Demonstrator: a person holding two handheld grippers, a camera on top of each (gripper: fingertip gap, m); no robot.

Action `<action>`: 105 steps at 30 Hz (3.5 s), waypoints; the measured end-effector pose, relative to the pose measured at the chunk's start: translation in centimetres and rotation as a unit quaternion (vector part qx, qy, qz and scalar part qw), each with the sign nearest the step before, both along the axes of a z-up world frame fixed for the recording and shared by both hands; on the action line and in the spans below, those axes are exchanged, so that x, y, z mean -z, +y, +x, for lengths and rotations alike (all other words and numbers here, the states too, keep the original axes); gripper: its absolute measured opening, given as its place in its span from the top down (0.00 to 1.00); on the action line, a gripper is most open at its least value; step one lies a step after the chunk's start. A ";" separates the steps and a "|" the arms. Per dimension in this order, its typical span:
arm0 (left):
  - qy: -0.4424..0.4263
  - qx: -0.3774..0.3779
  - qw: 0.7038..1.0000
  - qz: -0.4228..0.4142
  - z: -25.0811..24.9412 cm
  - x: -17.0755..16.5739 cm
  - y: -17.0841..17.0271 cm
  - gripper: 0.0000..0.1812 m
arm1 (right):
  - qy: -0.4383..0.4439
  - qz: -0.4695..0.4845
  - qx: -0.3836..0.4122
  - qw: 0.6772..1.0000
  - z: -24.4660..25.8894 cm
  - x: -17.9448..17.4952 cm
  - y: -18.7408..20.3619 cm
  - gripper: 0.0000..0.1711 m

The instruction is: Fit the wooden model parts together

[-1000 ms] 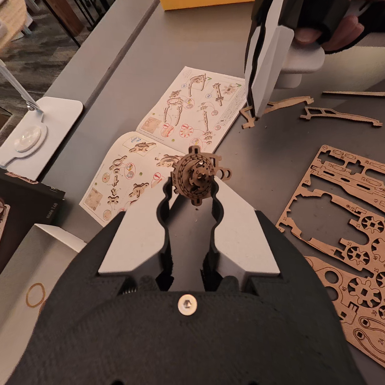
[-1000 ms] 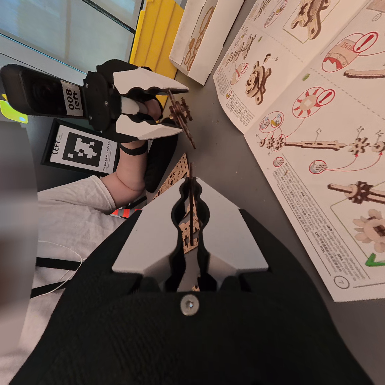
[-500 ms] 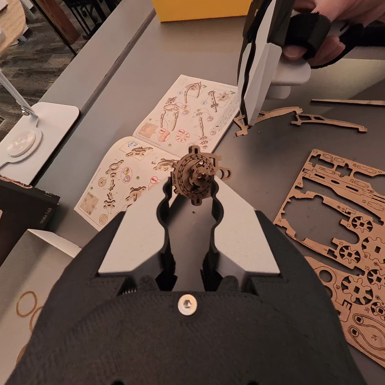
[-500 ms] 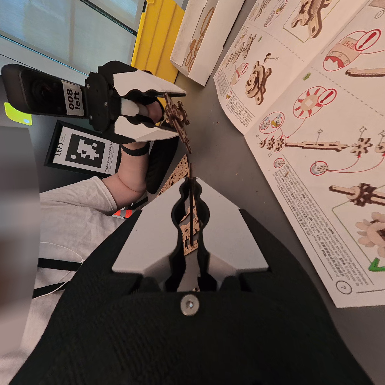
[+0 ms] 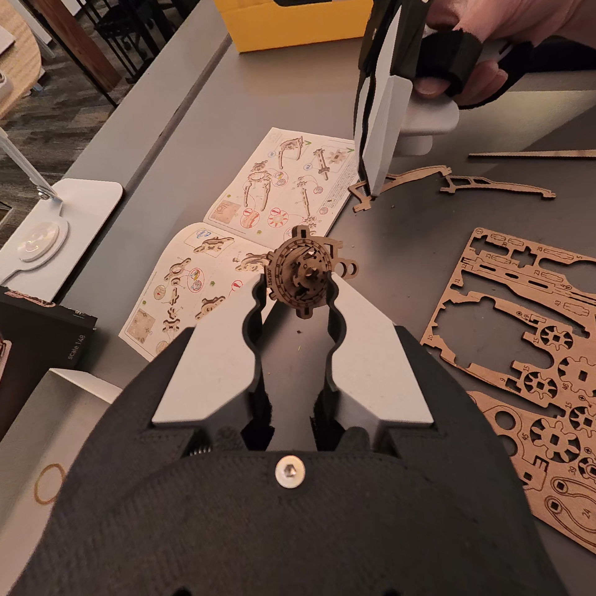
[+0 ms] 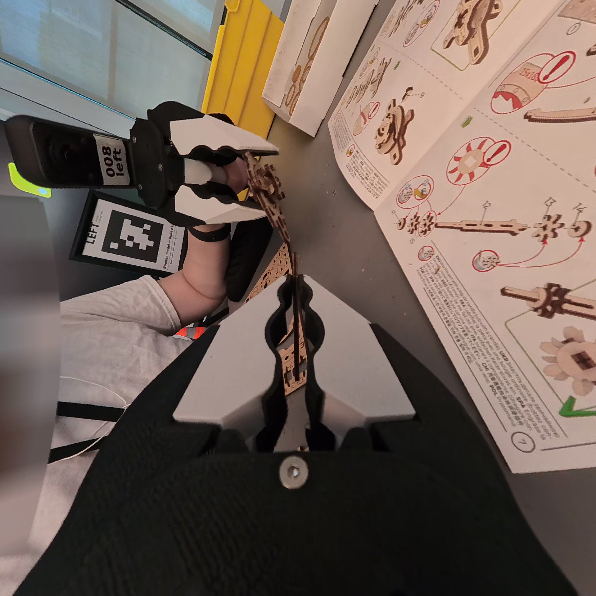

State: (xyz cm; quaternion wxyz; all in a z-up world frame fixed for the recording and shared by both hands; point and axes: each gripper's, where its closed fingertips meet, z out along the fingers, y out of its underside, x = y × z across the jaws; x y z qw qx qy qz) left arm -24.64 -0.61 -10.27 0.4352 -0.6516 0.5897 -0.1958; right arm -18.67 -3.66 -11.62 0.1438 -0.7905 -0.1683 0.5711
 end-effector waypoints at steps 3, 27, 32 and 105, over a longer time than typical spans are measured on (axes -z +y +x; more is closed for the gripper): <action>0.000 0.013 1.000 0.009 0.2 -0.1 -0.4 0.80 | 0.000 0.002 0.003 1.000 0.1 0.0 0.1 1.00; 0.020 -0.007 0.999 0.034 -0.2 0.3 0.4 0.80 | 0.009 0.000 0.013 1.000 -0.1 0.1 0.5 0.99; 0.030 -0.015 0.999 0.034 -0.3 0.7 0.6 0.80 | 0.018 -0.006 0.020 1.000 -0.1 -0.1 0.6 1.00; 0.149 0.006 0.965 0.214 2.1 2.4 -1.3 0.81 | 0.104 -0.084 0.074 0.988 -3.0 1.0 1.6 1.00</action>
